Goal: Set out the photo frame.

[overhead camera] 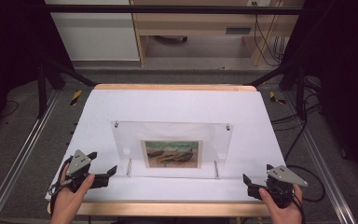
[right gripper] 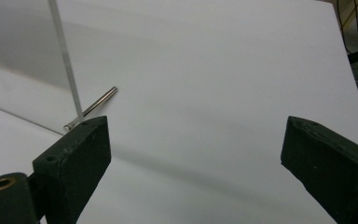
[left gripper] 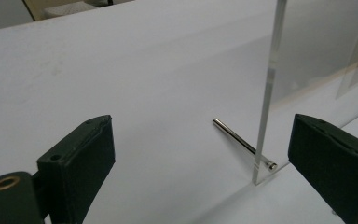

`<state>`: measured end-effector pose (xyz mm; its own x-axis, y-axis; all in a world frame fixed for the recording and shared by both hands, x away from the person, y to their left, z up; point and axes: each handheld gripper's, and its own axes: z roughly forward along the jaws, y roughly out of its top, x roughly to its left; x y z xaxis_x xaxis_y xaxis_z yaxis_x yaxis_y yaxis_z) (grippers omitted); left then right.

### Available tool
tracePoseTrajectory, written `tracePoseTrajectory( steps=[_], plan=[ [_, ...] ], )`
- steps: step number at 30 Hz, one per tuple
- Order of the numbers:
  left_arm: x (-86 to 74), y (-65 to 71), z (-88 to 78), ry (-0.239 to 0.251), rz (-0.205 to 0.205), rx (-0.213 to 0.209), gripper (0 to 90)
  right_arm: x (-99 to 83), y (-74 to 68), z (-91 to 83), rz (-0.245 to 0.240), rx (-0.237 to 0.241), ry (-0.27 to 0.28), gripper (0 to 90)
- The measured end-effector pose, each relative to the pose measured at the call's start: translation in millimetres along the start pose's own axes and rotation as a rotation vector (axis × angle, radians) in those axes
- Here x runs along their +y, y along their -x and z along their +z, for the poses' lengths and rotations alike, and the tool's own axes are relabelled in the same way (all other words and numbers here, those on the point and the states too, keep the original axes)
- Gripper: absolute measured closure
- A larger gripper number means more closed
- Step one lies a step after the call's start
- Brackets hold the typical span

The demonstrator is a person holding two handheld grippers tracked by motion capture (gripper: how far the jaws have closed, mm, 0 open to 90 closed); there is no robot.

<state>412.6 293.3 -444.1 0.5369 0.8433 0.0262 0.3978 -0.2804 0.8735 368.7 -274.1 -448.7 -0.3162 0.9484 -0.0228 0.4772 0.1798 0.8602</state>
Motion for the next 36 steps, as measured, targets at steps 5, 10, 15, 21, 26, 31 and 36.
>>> tracePoseTrajectory(
  steps=[5, 10, 15, 21, 26, 31, 36],
  plan=[
    [-0.6, -10.9, 6.1, -0.023, -0.004, 0.03, 6.8, 1.8, 8.9, 7.1, 0.063, -0.052, -0.024, 11.8],
    [0.6, -23.4, 19.0, -0.049, -0.023, 0.059, 7.3, 8.8, 13.5, 21.4, 0.062, -0.071, -0.052, 12.3],
    [5.5, -31.5, 29.6, -0.066, -0.021, 0.074, 7.5, 17.4, 15.0, 36.4, 0.04, -0.062, -0.067, 12.5],
    [14.6, -40.3, 38.9, -0.065, -0.029, 0.086, 7.6, 27.9, 19.3, 50.7, 0.022, -0.065, -0.07, 12.6],
    [19.9, -45.6, 47.5, -0.073, -0.027, 0.089, 7.6, 32.1, 23.1, 61.5, 0.029, -0.061, -0.086, 12.5],
    [22.7, -49.3, 56.6, -0.083, -0.03, 0.095, 7.6, 37.0, 26.6, 72.6, 0.029, -0.06, -0.092, 12.5],
    [24.5, -50.3, 62.6, -0.088, -0.03, 0.093, 7.6, 41.0, 27.5, 82.1, 0.028, -0.061, -0.096, 12.4]
  ],
)
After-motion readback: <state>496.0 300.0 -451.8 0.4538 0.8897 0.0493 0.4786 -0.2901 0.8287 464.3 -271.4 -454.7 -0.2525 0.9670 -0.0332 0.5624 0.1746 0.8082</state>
